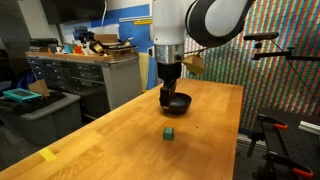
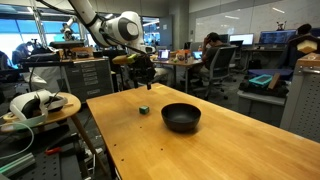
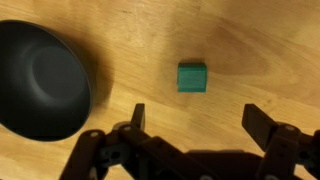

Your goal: Put the block in the bowl

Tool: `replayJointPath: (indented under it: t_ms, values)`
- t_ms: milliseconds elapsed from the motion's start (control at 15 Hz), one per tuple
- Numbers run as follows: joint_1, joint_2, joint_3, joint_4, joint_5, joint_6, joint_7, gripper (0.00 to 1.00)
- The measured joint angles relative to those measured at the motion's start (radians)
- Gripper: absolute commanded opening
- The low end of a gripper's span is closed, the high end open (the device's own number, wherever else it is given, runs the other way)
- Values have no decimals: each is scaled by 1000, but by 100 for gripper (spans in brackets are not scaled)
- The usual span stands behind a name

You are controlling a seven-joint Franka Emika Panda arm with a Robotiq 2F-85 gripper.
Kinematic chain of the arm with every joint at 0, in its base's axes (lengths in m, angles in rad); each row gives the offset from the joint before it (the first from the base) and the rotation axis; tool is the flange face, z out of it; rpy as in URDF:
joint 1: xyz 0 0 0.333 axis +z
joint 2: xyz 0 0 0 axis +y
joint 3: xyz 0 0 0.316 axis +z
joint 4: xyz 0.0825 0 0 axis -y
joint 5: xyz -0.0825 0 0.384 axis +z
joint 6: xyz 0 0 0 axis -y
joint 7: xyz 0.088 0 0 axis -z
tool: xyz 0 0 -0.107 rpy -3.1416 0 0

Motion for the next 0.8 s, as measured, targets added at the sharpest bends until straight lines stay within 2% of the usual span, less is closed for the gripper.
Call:
replayJointPath:
  t_ms: [800]
  values:
    - [7,189,-14,111,43,6,-75,100]
